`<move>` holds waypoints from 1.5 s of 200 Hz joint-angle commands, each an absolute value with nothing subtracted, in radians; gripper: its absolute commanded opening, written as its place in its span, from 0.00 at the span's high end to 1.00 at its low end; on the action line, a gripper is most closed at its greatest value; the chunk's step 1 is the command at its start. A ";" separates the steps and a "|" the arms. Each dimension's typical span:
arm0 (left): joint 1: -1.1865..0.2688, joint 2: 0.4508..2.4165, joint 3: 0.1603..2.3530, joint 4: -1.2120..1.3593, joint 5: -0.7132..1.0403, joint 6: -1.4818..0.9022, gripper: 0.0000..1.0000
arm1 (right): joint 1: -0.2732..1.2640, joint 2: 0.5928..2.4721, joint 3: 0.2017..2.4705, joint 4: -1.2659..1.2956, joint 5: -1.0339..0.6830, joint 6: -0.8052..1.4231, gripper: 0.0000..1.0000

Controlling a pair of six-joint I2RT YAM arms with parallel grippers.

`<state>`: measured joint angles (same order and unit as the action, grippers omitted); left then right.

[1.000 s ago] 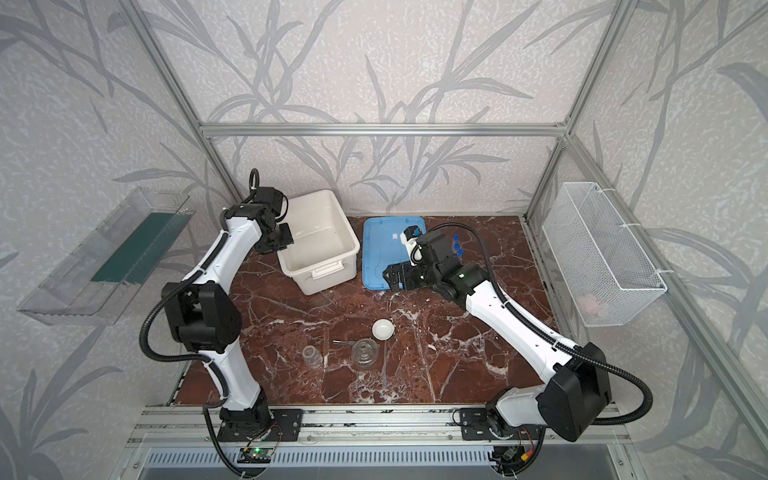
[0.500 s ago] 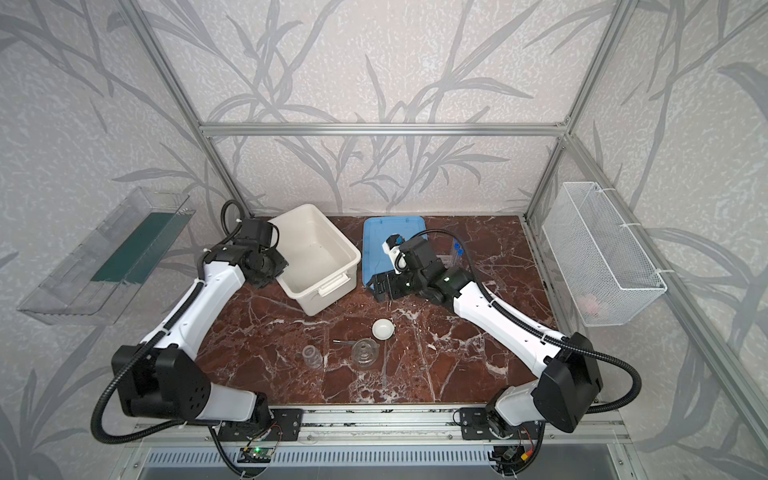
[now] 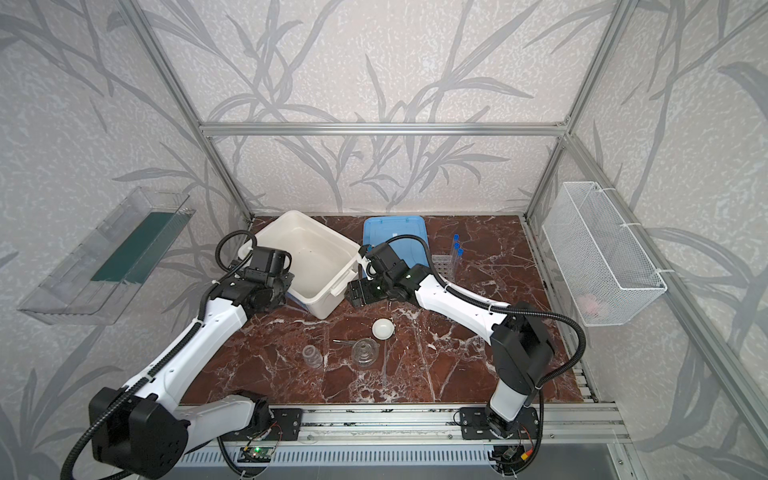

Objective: Organize the chemistry lab equipment
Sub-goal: 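Grasp the white bin's opposite rim with the right gripper, then lift and shift the white bin with both grippers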

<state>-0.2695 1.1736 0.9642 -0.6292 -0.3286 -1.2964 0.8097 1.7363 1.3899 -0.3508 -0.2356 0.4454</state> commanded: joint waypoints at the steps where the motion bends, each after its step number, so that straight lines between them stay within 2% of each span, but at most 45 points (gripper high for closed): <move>1: -0.344 1.140 0.939 -0.609 -0.464 -1.458 1.00 | 0.808 1.810 1.508 -0.399 -0.191 0.450 0.15; 33: -0.418 1.104 0.899 -0.599 -0.570 -1.529 0.89 | 0.792 1.887 1.605 -0.469 -0.140 0.469 0.20; 58: -0.435 1.096 0.859 -0.550 -0.542 -1.546 0.85 | 0.781 1.925 1.645 -0.485 -0.115 0.452 0.22; 103: -0.518 1.098 0.814 -0.480 -0.509 -1.565 0.69 | 0.737 1.997 1.735 -0.482 -0.154 0.444 0.26; 139: -0.591 1.099 0.817 -0.436 -0.513 -1.571 0.60 | 0.726 2.066 1.847 -0.515 -0.155 0.416 0.28; 179: -0.644 1.171 0.830 -0.357 -0.450 -1.575 0.60 | 0.702 2.142 1.968 -0.567 -0.159 0.390 0.30; 209: -0.697 1.197 0.842 -0.346 -0.474 -1.587 0.60 | 0.699 2.220 2.126 -0.659 -0.154 0.340 0.30; 257: -0.709 1.266 0.860 -0.276 -0.416 -1.586 0.60 | 0.689 2.326 2.298 -0.749 -0.132 0.334 0.30; 288: -0.735 1.316 0.905 -0.262 -0.420 -1.564 0.59 | 0.685 2.378 2.430 -0.815 -0.128 0.319 0.27; 300: -0.737 1.316 0.911 -0.252 -0.425 -1.561 0.55 | 0.684 2.401 2.490 -0.848 -0.123 0.310 0.24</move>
